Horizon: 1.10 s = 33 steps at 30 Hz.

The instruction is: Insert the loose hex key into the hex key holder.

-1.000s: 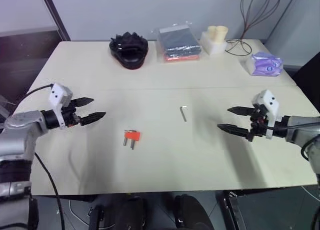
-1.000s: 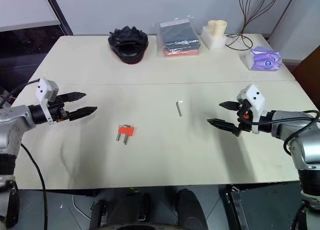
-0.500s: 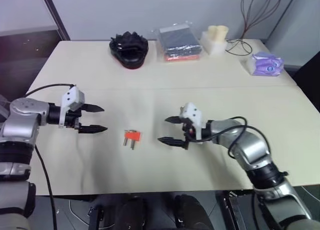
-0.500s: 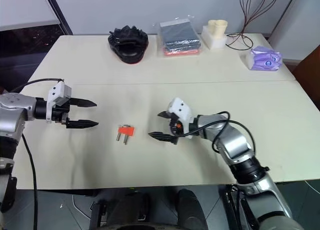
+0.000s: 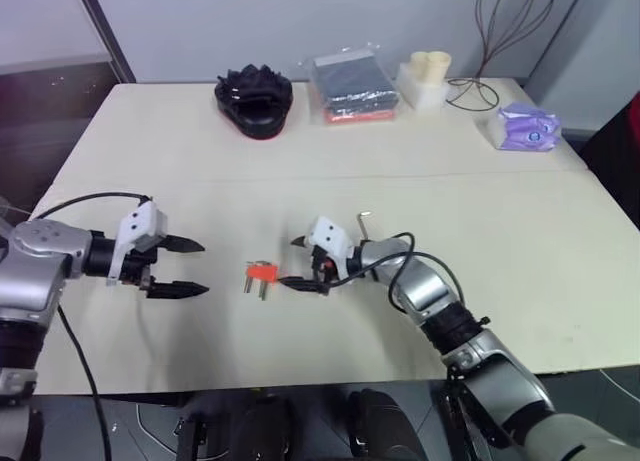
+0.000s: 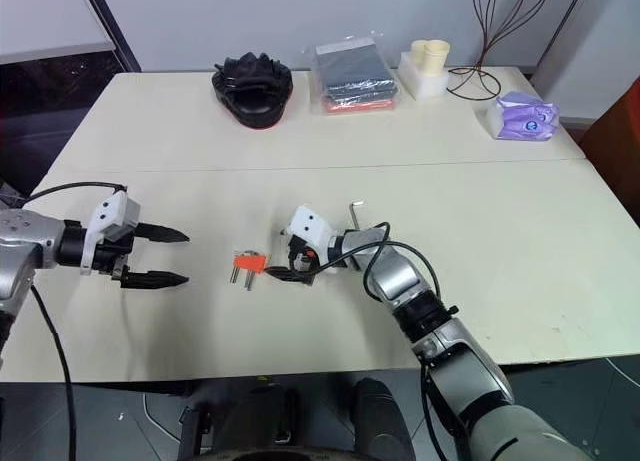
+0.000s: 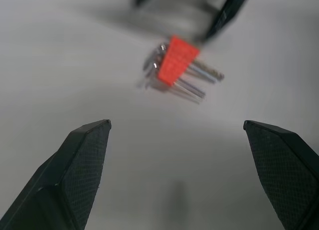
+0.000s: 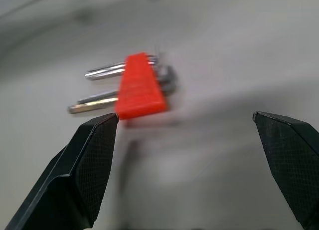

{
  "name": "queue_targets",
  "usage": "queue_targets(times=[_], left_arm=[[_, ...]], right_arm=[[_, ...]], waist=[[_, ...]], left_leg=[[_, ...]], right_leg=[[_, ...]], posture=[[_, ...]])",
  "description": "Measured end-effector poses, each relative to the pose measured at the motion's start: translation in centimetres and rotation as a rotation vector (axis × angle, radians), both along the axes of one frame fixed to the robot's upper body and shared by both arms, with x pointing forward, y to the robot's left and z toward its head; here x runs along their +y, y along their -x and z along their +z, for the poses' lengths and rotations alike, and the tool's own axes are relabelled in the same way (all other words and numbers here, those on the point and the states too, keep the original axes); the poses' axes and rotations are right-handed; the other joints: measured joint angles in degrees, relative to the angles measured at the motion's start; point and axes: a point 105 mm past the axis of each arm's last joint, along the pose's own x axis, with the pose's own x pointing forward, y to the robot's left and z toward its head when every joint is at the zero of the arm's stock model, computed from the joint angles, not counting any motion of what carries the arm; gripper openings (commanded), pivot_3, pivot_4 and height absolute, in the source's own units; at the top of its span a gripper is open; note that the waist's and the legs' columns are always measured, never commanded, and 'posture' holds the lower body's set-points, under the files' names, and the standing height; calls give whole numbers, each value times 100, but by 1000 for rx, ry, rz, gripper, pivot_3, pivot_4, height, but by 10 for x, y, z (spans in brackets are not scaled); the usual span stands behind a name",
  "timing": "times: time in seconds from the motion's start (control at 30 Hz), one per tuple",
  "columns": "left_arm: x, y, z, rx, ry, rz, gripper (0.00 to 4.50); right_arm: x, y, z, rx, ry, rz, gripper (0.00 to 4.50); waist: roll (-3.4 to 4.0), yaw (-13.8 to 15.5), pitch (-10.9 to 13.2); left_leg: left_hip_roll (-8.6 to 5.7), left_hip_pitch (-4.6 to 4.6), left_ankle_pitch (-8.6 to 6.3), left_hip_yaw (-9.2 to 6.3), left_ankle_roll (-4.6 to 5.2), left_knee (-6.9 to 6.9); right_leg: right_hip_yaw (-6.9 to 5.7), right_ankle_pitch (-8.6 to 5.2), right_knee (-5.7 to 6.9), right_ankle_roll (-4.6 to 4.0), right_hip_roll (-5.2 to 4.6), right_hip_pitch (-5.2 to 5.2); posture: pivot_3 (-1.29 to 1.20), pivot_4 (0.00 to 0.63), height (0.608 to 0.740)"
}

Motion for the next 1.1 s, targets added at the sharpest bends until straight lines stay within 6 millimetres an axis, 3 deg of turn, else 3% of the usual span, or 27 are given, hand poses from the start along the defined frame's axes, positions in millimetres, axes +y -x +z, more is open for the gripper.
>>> queue_targets(times=[0.63,0.77,0.9,0.93,1.1], left_arm=[[-4,-3,0,-24,54,58,4458],[-4,-4,0,-31,54,69,4500],[-3,-5,0,-38,53,79,4500],[-3,-6,0,-39,53,82,4500],[-3,-6,0,-42,54,85,4500]], right_arm=[[22,12,-10,-32,9,51,4500],[24,12,-13,-48,8,55,3304],[25,12,-14,-59,6,62,1190],[25,12,-14,-65,6,62,1004],[25,12,-14,-82,8,65,1008]], waist=[[0,-11,0],[0,-14,0],[0,-6,0],[0,-3,0],[0,-1,0]], left_leg=[[-1,6,0,3,-1,0],[-1,11,1,7,-1,0],[-1,16,2,8,-4,2],[-1,18,3,8,-5,3],[-1,19,4,8,-7,4]], right_leg=[[0,0,36,0,-2,-10],[0,-1,50,-1,-1,-12],[0,-1,51,-2,-1,-11],[0,-1,51,-2,0,-10],[0,-1,53,-2,1,-9]], posture=[[0,150,740],[0,150,740],[0,150,740],[0,150,740],[0,150,740]])
